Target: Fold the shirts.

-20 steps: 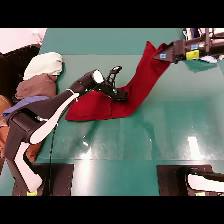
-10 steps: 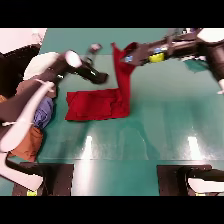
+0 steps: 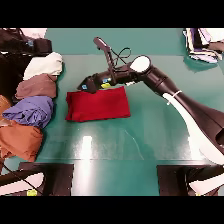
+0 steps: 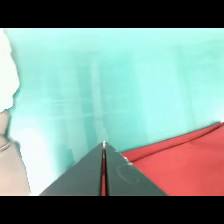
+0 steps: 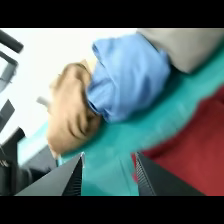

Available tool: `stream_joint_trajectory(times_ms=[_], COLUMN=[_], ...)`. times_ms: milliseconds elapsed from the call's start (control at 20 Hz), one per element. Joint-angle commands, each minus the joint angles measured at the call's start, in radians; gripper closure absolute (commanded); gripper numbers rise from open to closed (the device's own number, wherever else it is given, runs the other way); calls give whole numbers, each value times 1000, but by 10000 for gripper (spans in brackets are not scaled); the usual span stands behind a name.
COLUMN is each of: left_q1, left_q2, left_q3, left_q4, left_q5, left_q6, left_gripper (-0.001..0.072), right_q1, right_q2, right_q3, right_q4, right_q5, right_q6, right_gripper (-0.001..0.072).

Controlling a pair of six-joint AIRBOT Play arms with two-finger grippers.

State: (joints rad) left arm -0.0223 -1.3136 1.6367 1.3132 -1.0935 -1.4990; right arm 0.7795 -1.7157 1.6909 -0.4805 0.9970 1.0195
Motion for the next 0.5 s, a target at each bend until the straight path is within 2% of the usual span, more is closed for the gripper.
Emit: stream_joint_trajectory(times_ms=[0,150,200,250,300,450], left_q1=[25,23,22,22,22,22], left_q2=[28,28,28,28,26,21], left_q3=[0,-1,-1,-1,-1,-1], left_q4=[14,14,10,-10,-25,-46], left_q5=[-48,-70,-72,-70,-63,-56], left_q6=[6,6,6,6,6,7], left_gripper=[684,685,685,684,684,684], right_q1=[-98,-283,-343,-404,-454,-516], right_q2=[59,170,196,208,206,137], right_q3=[-107,-352,-429,-497,-541,-578], right_q4=[-120,-198,-220,-222,-218,-140], right_q5=[91,94,95,95,96,116], right_q6=[46,127,137,137,143,145], right_gripper=[336,336,315,171,98,106])
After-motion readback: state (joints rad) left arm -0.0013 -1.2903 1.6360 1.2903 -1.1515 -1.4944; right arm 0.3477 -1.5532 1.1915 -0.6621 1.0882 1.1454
